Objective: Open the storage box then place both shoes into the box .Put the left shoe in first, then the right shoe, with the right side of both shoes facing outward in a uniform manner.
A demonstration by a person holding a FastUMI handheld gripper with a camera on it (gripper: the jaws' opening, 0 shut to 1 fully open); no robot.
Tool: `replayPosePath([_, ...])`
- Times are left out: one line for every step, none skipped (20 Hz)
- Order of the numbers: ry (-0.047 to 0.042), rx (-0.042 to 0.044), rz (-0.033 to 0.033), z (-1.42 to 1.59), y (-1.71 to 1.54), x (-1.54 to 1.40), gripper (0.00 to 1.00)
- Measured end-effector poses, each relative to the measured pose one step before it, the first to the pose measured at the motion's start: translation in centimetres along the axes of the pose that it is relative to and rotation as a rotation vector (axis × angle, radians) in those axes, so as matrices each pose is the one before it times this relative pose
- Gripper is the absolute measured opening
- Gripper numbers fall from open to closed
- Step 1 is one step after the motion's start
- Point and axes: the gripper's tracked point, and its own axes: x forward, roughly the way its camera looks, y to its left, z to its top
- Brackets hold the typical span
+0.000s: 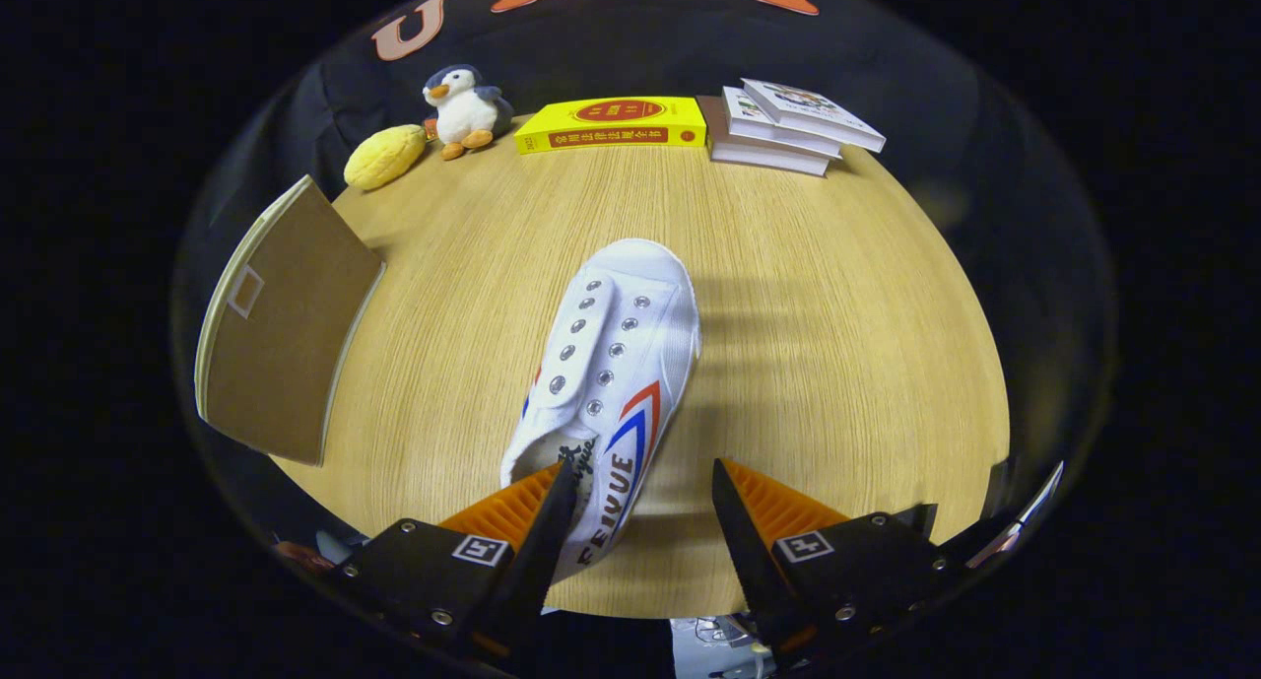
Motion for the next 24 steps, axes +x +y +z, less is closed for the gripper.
replayPosePath([0.01044, 0.03085, 0.01216, 0.001, 0.057, 0.519, 0.81])
replayPosePath([0.01703, 0.03491, 0.02506, -0.114, 0.287, 0.305, 0.8])
replayPosePath([0.00556, 0.03369, 0.02633, 0.273, 0.363, 0.141, 0.76])
replayPosePath([-0.00292, 0.02147, 0.01881, 0.164, 0.178, 0.066, 0.73])
replayPosePath([0.01316, 0.01704, 0.0309, -0.141, 0.44, 0.477, 0.68])
replayPosePath([0.01021, 0.03228, 0.02589, -0.231, 0.347, -0.157, 0.63])
replayPosePath([0.0079, 0.03425, 0.00379, 0.131, -0.04, -0.146, 0.53])
replayPosePath([0.00248, 0.02416, -0.00051, -0.054, -0.061, 0.186, 0.43])
replayPosePath([-0.0009, 0.02621, -0.00209, 0.12, -0.123, -0.108, 0.36])
replayPosePath([-0.0087, 0.02345, 0.00092, 0.223, -0.102, -0.045, 0.28])
replayPosePath([-0.0075, 0.01886, 0.00672, 0.006, 0.013, 0.074, 0.2])
replayPosePath([-0.01073, 0.01855, 0.0049, 0.12, 0.025, -0.049, 0.15])
replayPosePath([-0.00853, 0.02899, 0.00052, 0.082, -0.053, -0.171, 0.09])
replayPosePath([0.00143, 0.03082, 0.00787, -0.006, 0.192, -0.17, 0.07])
replayPosePath([-0.00084, 0.02334, 0.01261, -0.054, 0.421, -0.306, 0.06])
replayPosePath([-0.0067, 0.01725, 0.00411, 0.139, 0.251, -0.417, 0.05])
replayPosePath([-0.01191, 0.00248, 0.00473, 0.333, 0.32, -0.46, 0.05])
replayPosePath([-0.01811, -0.00539, 0.00814, 0.507, 0.519, -0.622, 0.05])
replayPosePath([-0.01533, -0.00301, 0.01228, 0.656, 0.766, -0.391, 0.05])
replayPosePath([-0.01216, -0.00052, 0.01729, 0.582, 0.836, -0.532, 0.05])
replayPosePath([-0.01188, 0.00079, 0.01708, 0.535, 0.976, -0.66, 0.05])
replayPosePath([-0.00862, -0.00569, 0.01713, 0.575, 1.046, -0.615, 0.05])
replayPosePath([-0.01012, -0.01237, 0.0143, 0.482, 1.217, -0.674, 0.05])
replayPosePath([-0.00896, -0.02102, 0.0155, 0.492, 1.205, -0.54, 0.05])
